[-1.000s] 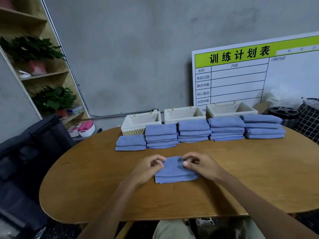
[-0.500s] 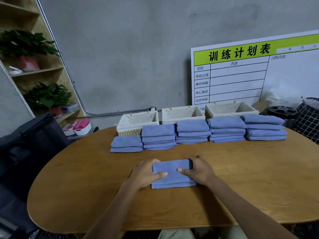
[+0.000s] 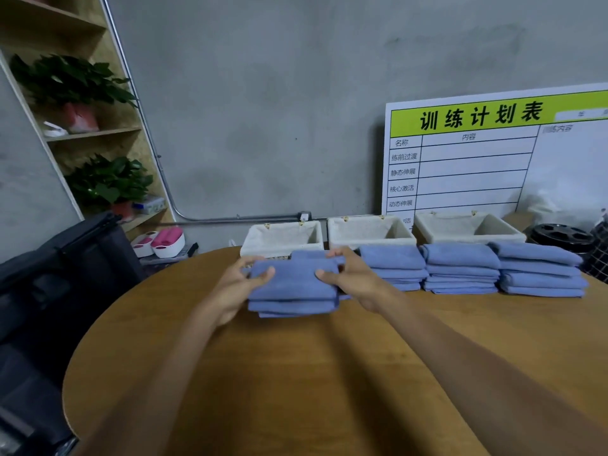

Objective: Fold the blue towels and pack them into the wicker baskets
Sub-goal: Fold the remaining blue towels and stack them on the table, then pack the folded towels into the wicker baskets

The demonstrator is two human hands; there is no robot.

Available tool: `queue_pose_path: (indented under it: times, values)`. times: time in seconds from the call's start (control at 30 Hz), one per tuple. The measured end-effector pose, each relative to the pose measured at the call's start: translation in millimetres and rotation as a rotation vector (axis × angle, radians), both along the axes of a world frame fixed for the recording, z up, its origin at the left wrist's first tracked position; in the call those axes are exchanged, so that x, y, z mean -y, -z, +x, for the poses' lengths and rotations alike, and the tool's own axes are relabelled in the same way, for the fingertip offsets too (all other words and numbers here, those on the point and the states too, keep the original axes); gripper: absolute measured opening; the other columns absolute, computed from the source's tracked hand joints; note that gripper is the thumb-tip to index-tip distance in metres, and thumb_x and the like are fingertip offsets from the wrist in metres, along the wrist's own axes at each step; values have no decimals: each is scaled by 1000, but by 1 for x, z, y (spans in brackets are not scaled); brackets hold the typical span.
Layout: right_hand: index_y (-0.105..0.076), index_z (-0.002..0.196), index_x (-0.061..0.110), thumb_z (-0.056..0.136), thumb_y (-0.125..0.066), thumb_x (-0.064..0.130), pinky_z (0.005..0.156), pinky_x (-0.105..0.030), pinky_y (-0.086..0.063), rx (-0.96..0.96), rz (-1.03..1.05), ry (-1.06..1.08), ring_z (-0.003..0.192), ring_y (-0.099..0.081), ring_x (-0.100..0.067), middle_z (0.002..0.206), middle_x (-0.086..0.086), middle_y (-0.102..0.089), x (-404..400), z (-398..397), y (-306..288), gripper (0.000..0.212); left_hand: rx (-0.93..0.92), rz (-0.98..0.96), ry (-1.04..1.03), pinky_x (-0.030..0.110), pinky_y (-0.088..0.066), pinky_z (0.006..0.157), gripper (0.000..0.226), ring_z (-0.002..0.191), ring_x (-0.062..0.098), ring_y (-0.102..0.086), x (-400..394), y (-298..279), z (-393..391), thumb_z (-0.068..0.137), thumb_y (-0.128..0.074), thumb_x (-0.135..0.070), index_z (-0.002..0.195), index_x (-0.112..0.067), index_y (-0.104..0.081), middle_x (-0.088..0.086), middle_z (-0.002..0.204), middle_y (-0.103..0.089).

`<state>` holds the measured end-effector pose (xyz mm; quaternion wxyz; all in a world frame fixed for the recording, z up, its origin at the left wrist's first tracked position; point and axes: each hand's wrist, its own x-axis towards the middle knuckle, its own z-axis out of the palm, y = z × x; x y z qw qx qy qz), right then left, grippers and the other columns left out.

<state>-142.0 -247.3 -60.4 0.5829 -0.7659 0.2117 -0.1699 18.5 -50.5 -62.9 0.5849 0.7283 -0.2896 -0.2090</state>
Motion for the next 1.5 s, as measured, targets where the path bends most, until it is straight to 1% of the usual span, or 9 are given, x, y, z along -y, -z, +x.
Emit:
queue_pose_path:
  times: [0.23,0.43,0.6,0.7,0.87,1.03,1.13,1.27,1.5]
  values:
    - [-39,129,13,87,-75,25,80,-27,-36,-12,-301,141,93,-44,-23,126,-13,-37,-16,122,-28,57,93,83,-276,35,-48,91,55,110,22,-53,8,-28,109,83,-81,-32,125,-12,-51,6,123,-50]
    - [-34,133,18,92,-66,13,70,-34,-46,-183,-563,69,79,-50,-26,127,-14,-35,-7,181,0,52,92,243,-275,37,-47,90,58,113,26,-51,26,12,167,83,-81,-33,123,-8,-46,9,122,-50]
    - [-32,131,18,88,-66,6,69,-41,-50,-347,-801,76,89,-61,-41,126,-18,-37,-7,188,28,56,191,401,-233,29,-39,68,49,85,17,-46,38,44,171,84,-81,-33,108,-6,-48,7,99,-48]
    - [-33,127,17,87,-68,5,65,-39,-41,-383,-850,111,90,-62,-40,125,-17,-38,-12,190,29,54,284,471,-221,28,-34,59,46,71,14,-41,39,47,171,84,-80,-35,99,-7,-46,4,85,-45]
    - [-35,127,13,89,-62,-1,63,-38,-38,-432,-927,142,73,-49,-33,124,-17,-39,-21,188,29,48,369,616,-145,29,-38,67,51,78,14,-45,45,47,173,87,-76,-40,109,-9,-42,5,92,-48]
    - [-37,127,10,90,-58,-3,65,-35,-37,-418,-1002,113,90,-61,-36,119,-16,-46,-28,187,33,44,273,722,-77,33,-42,74,55,84,16,-51,53,45,185,83,-77,-49,109,-14,-42,2,95,-51]
    - [-38,126,11,89,-62,-1,65,-35,-37,-422,-1006,108,93,-62,-36,117,-15,-49,-25,186,35,45,179,722,-76,28,-37,57,46,61,13,-40,50,45,184,84,-75,-52,94,-16,-48,-1,72,-40]
    - [-36,127,11,88,-63,-2,66,-36,-38,-408,-984,110,96,-61,-36,114,-15,-52,-23,187,40,49,66,687,-94,22,-31,42,53,50,9,-33,45,50,175,87,-70,-53,117,-15,-48,1,70,-43]
    - [-35,127,13,95,-60,9,64,-38,-38,-335,-921,145,97,-61,-36,112,-14,-56,-22,181,48,41,127,653,-127,26,-35,49,52,60,11,-41,45,52,171,88,-71,-52,118,-18,-46,0,81,-49]
